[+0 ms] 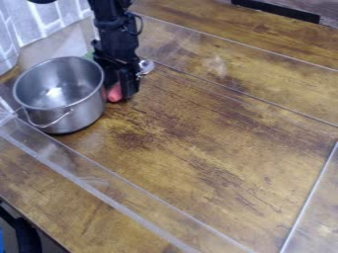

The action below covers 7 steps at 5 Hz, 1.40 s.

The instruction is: Move the pink spoon to the right side of the table

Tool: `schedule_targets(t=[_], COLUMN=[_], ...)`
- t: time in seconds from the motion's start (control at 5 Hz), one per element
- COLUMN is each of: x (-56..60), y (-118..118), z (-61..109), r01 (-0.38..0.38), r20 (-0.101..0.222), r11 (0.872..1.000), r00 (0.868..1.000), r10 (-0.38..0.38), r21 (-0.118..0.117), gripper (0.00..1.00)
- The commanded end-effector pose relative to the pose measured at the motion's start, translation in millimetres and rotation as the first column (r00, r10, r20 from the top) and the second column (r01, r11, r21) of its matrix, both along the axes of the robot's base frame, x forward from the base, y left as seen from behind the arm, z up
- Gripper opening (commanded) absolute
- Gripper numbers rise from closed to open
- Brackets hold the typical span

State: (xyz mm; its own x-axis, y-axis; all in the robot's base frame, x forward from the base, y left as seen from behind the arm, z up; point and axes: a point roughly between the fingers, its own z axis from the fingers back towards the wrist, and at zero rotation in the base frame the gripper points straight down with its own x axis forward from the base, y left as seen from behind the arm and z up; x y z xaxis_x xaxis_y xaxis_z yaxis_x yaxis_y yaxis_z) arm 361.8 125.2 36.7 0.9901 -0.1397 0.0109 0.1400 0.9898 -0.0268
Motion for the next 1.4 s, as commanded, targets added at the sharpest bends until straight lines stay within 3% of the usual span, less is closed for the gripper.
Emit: schedule_targets(t=[0.0,0.2,0.8,1.0,1.2], x=[19.1,10.8,-8.1,-7.5,-5.6], y=[-7,-3,19,16,17], z=[31.0,46.3,51.1,55.3,46.0], r01=[-0.036,-0.048,-0.088,-0.054,-0.023], r20=[0.106,0.135,0.145,0.164,0.161], r11=[0.999,0.999,0.996,0.998,1.000], r00=[0.994,0.990,0.985,0.985,0.987], r10=[0.034,0.047,0.088,0.056,0.025], r21=[0.014,0.003,-0.006,-0.015,-0.014], gripper=[0.00,0.00,0.00,0.00,0.00])
